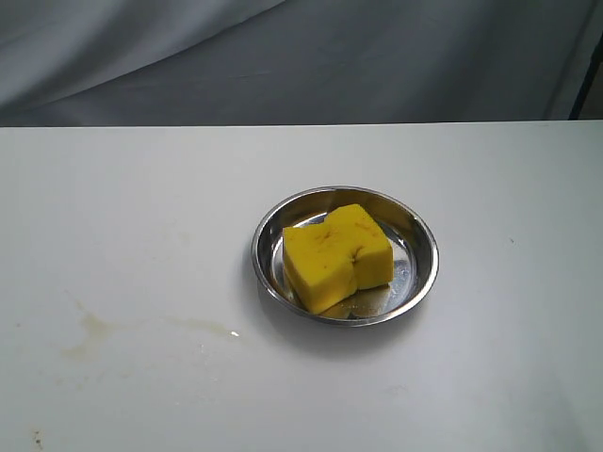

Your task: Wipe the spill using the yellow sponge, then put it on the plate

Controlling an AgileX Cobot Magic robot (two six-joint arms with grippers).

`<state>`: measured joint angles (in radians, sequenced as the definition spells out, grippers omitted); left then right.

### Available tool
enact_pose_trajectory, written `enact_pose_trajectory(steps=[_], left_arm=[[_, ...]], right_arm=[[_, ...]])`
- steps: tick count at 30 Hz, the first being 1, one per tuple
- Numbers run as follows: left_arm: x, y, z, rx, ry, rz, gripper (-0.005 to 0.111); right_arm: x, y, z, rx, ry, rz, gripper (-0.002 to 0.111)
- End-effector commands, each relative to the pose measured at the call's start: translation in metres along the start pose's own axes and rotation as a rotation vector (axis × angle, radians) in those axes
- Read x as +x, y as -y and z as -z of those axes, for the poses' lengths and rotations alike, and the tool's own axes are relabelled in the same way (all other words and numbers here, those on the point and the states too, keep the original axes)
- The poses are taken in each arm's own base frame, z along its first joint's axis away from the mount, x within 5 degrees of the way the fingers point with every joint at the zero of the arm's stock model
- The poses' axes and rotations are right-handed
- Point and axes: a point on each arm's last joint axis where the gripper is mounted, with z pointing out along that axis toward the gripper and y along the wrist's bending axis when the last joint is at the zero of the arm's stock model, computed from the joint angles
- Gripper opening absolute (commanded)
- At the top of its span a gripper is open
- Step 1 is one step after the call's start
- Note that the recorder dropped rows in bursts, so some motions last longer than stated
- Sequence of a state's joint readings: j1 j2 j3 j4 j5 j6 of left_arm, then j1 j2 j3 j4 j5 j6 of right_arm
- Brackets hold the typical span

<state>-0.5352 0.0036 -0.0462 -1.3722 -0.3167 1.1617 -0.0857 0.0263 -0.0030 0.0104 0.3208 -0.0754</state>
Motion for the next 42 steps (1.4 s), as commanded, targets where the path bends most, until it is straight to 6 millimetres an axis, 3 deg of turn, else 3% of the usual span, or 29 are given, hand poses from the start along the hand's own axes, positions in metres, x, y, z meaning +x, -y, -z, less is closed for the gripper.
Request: enact_pose_trajectory(steps=[1, 25, 42], left_arm=[[0.002, 0.000, 0.000, 0.001, -0.002, -0.003, 0.001], [0.002, -0.001, 0.000, -0.009, -0.001, -0.005, 0.001], [-0.008, -0.025, 0.014, -0.512, 0.133, -0.101, 0.001]], right_arm=[[0.001, 0.000, 0.000, 0.008, 0.004, 0.008, 0.000], [0.001, 0.000, 0.000, 0.008, 0.004, 0.008, 0.000], [0.001, 0.000, 0.000, 0.008, 0.004, 0.008, 0.000]])
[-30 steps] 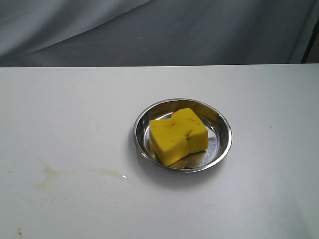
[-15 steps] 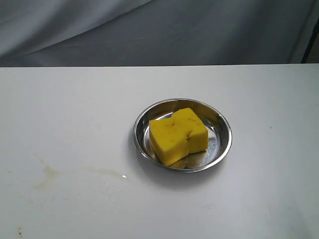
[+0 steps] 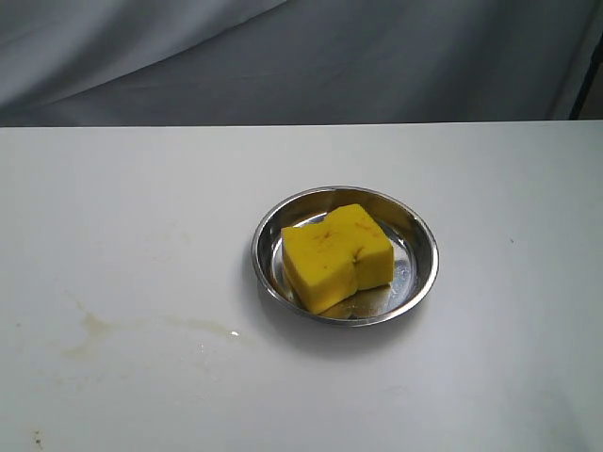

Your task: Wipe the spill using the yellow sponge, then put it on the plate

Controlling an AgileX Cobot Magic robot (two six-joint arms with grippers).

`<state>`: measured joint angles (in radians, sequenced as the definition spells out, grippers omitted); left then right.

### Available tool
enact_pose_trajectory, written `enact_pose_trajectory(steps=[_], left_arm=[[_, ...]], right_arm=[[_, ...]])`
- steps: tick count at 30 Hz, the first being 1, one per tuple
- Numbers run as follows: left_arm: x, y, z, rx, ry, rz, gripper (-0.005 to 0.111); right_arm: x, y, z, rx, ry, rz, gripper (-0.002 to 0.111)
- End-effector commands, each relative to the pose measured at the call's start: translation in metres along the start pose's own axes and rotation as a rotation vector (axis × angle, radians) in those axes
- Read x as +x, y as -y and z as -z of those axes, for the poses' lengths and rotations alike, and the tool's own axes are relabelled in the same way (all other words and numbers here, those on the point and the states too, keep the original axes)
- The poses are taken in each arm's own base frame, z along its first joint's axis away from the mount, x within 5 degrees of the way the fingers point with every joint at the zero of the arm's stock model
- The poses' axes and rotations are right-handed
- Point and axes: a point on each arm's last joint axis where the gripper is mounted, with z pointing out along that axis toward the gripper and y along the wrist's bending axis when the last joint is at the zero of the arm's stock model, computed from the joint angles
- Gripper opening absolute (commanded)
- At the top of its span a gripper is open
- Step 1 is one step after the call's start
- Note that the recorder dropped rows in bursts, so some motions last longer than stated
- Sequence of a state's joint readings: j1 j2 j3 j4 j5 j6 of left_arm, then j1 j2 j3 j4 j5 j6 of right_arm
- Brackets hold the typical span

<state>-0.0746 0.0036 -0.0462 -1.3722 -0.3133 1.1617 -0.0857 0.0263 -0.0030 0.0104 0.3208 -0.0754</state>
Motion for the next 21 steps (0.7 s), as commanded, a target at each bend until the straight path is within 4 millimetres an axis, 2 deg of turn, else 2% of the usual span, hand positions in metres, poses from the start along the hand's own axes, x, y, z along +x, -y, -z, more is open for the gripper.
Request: enact_pose_trajectory(steps=[1, 7, 13, 18, 21], left_arm=[[0.000, -0.006, 0.002, -0.098, 0.024, -0.021, 0.001], [0.000, -0.006, 0.002, -0.120, 0.024, -0.045, 0.001], [0.007, 0.013, 0.002, 0.095, -0.033, -0.275, 0.001], [0.018, 0.018, 0.004, 0.165, -0.153, -0.182, 0.001], [0.024, 0.017, 0.005, 0.154, -0.205, -0.195, 0.001]], right_arm=[[0.001, 0.000, 0.000, 0.008, 0.004, 0.008, 0.000], [0.001, 0.000, 0.000, 0.008, 0.004, 0.008, 0.000], [0.001, 0.000, 0.000, 0.008, 0.004, 0.008, 0.000], [0.001, 0.000, 0.000, 0.008, 0.004, 0.008, 0.000], [0.001, 0.000, 0.000, 0.008, 0.004, 0.008, 0.000]])
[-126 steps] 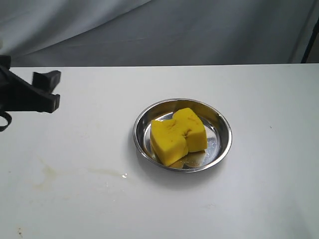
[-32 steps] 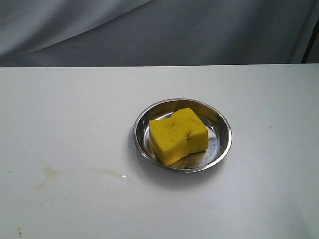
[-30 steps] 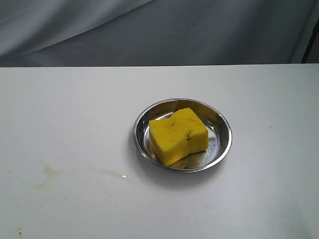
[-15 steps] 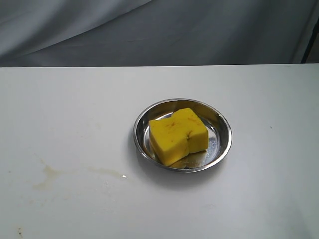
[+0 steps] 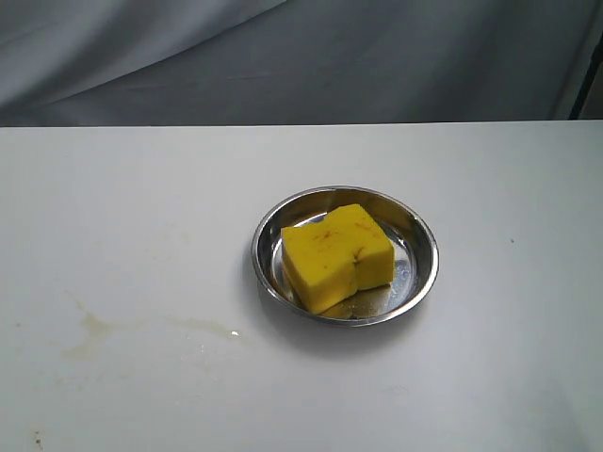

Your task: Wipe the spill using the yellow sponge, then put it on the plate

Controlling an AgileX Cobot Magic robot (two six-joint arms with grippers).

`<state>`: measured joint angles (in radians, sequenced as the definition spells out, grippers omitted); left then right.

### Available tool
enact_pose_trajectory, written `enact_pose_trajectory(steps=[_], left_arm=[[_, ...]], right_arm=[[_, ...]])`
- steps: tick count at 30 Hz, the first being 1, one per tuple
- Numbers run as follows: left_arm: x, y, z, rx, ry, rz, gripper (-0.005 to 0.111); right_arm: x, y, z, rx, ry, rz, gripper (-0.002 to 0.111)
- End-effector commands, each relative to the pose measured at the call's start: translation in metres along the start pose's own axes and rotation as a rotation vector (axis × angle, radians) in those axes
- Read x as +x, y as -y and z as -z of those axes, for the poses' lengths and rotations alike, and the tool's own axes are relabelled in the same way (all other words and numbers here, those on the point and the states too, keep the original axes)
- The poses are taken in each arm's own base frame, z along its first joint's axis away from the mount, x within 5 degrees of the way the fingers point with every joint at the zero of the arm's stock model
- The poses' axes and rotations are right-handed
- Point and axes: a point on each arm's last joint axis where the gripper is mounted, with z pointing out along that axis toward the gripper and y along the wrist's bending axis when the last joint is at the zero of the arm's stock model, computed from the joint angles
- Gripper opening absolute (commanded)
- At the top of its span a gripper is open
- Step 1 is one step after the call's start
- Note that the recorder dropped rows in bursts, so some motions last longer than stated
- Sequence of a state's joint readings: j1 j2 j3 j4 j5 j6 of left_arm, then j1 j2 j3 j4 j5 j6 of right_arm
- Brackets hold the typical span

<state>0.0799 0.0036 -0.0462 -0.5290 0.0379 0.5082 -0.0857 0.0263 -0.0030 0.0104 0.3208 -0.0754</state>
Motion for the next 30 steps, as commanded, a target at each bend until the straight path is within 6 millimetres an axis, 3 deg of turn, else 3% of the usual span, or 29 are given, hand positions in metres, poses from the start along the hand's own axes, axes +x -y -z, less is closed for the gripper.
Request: enact_pose_trajectory(steps=[1, 11, 30], left_arm=[[0.015, 0.000, 0.000, -0.002, -0.108, 0.004, 0.001], [0.037, -0.004, 0.003, -0.035, -0.284, -0.024, 0.001], [0.038, -0.004, 0.003, -0.034, -0.297, -0.044, 0.001]], right_arm=[[0.001, 0.000, 0.000, 0.008, 0.004, 0.008, 0.000], [0.001, 0.000, 0.000, 0.008, 0.004, 0.008, 0.000], [0.001, 0.000, 0.000, 0.008, 0.004, 0.008, 0.000]])
